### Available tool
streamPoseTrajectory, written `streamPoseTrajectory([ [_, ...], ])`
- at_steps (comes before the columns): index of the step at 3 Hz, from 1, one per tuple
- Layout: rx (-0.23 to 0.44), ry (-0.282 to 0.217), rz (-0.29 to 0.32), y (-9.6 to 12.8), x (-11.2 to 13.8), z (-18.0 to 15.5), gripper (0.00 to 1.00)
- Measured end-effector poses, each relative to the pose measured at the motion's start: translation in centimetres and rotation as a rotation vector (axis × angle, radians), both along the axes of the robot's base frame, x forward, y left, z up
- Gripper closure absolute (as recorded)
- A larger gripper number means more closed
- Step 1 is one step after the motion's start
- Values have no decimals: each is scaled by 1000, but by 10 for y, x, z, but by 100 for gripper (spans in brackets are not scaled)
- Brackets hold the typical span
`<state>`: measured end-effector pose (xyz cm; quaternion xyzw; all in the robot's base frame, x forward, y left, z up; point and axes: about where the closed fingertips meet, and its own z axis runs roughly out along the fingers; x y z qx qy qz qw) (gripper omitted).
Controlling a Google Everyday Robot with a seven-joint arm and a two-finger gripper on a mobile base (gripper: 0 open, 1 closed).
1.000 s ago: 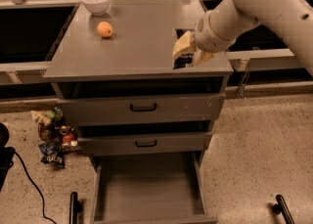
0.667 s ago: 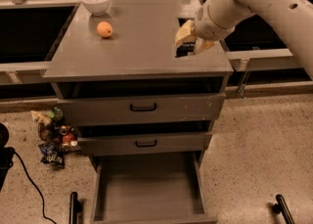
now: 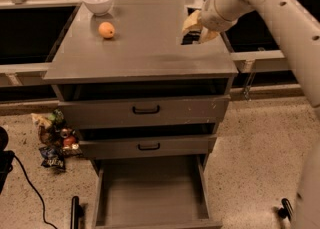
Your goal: Pick rxbar blueberry from bottom drawer and place on counter
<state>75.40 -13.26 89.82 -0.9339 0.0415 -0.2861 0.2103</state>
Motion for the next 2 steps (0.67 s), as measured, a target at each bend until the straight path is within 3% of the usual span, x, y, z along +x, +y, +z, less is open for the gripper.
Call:
streamPoseTrajectory([
  [2, 44, 4, -40, -13, 53, -4, 100],
])
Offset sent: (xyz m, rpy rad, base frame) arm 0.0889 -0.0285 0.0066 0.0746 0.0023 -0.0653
